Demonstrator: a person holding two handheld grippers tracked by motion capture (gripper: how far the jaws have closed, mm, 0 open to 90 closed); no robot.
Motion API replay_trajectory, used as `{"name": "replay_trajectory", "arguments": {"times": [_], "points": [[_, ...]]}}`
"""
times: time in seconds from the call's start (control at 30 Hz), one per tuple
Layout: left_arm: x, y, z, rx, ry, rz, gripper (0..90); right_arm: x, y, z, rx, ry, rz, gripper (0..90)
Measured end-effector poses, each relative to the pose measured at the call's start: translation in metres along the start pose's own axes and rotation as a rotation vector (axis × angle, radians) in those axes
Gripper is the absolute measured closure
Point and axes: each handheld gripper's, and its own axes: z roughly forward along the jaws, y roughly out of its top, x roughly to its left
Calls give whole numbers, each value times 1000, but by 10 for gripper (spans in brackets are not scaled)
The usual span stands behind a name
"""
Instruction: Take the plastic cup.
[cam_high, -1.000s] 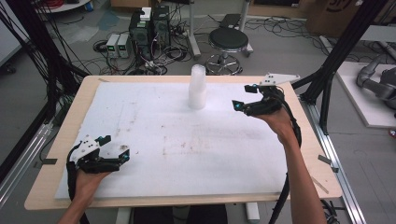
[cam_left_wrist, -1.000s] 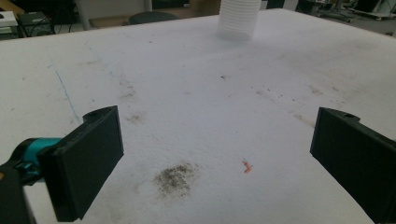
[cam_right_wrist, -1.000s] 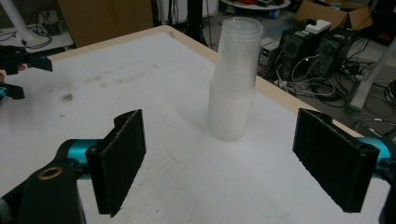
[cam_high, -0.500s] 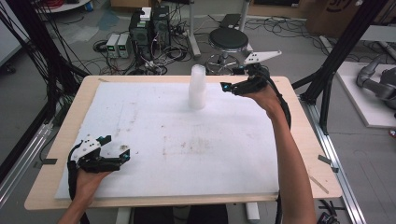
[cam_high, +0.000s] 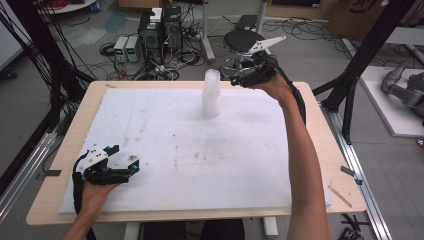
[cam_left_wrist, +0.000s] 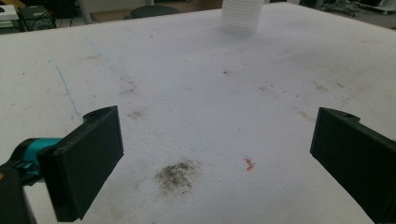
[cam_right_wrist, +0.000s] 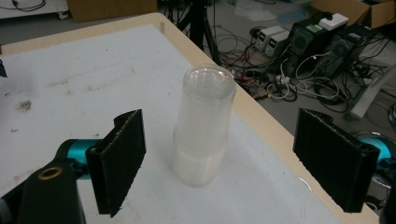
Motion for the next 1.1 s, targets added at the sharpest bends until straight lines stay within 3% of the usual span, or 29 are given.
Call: {"name": "replay_trajectory", "arguments": {"times": [0.37, 1.1], "points": [[-1, 0, 0, 6, 2, 9, 25, -5, 19, 30, 59, 36, -33, 150], [0, 1, 1, 17, -10, 13, 25, -6, 6, 71, 135, 26, 10, 139]]}}
